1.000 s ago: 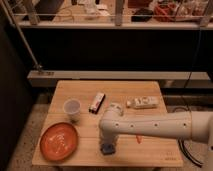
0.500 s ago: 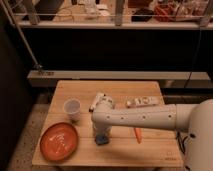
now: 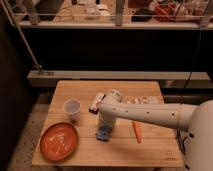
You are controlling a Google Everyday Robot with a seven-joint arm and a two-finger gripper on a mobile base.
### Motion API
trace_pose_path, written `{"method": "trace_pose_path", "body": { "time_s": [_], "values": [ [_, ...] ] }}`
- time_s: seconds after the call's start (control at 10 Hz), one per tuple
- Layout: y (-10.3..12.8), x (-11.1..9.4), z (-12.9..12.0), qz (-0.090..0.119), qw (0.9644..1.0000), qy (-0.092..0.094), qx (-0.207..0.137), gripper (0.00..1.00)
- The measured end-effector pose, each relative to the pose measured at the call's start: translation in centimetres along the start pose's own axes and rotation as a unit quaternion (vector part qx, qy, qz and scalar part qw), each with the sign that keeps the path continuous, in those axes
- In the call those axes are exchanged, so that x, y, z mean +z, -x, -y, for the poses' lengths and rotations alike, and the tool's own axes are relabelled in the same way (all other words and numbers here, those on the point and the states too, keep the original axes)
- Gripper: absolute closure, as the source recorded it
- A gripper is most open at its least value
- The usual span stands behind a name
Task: Wipe the white sponge on the table
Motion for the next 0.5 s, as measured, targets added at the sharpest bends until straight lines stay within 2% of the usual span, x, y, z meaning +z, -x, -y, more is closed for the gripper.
{"method": "trace_pose_path", "body": {
  "time_s": [0.1,0.3,0.5],
  "values": [
    [-0.2,-0.3,-1.6,-0.003,0.9999,0.001,0.014,0.49],
    [0.1,-1.0,-3.6,-0.008,0.9992,0.004,0.04,0.65],
    [0.8,-1.5,-4.3,-0.009,0.9984,0.008,0.055,0.68]
  ]
}}
